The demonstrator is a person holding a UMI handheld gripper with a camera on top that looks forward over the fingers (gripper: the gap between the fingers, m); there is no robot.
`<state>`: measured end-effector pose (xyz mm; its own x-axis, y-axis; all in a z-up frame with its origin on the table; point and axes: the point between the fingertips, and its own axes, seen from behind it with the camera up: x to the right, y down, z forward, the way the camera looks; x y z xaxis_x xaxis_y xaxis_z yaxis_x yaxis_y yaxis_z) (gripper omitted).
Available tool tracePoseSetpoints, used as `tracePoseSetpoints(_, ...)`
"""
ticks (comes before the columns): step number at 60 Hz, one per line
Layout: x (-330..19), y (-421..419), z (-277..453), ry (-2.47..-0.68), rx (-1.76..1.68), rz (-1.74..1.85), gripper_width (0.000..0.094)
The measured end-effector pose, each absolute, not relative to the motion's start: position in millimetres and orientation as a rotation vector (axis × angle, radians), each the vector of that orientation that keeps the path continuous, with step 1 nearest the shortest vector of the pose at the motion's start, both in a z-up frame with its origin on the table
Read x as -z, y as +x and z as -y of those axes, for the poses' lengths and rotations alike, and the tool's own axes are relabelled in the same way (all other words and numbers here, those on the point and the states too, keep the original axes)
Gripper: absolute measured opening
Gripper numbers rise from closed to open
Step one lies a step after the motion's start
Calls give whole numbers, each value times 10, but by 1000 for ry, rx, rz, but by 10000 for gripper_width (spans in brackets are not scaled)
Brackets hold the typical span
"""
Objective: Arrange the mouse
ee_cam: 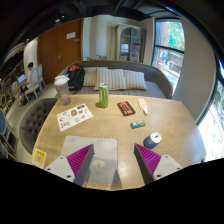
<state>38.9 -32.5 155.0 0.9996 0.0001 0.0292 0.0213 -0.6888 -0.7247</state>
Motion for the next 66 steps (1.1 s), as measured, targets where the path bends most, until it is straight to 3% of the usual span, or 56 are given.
tracePoseSetpoints(22, -1159, 1198, 329, -2350, -3, -45, 835)
tracePoseSetpoints(46, 120, 2320, -147, -2371, -130, -43, 835)
tracePoseSetpoints(66, 166, 2152, -745, -2345, -144, 115, 837)
